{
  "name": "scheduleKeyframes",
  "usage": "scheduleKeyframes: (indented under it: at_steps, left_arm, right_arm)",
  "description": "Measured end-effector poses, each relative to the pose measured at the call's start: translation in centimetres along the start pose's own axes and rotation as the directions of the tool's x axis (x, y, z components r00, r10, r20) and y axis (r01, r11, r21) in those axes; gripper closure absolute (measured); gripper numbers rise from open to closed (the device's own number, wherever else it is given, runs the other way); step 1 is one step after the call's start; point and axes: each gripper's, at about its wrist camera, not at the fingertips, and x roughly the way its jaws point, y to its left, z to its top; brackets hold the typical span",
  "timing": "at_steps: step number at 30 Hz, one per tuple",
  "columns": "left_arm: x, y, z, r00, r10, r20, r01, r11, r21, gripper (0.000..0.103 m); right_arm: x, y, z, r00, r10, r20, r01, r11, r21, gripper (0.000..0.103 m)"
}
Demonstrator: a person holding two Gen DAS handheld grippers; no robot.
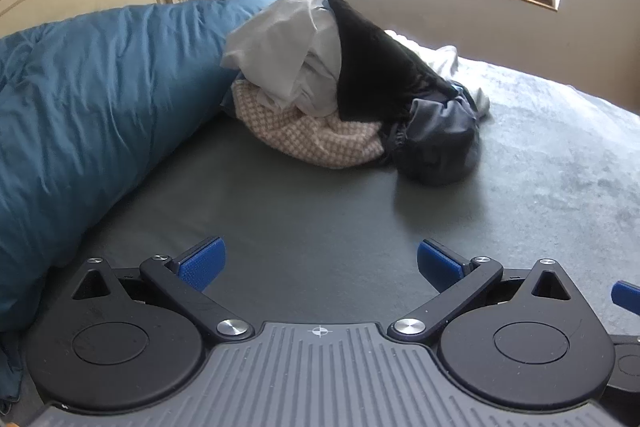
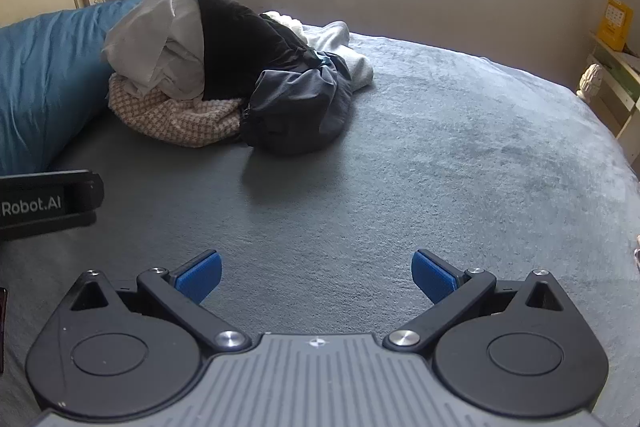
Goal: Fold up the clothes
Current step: 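Move both tools toward the clothes heap on the bed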
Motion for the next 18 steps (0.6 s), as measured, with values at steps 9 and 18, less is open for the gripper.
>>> scheduleKeyframes:
  at_steps: [9, 18]
  left_arm:
    - [0.5, -0.1, -0.2, 1.000, -0.003, -0.011, 0.003, 1.000, 0.006, 0.000]
    - [1.3, -0.1, -0.2, 1.000, 0.002, -0.024, -0.002, 1.000, 0.004, 0.000]
  right_arm:
    - [0.2, -0.1, 0.2, 1.000, -0.004, -0.001, 0.004, 1.000, 0.002, 0.000]
    - [0.8, -0.2, 0.1, 1.000, -0.005, -0.008, 0.005, 1.000, 0.004, 0.000]
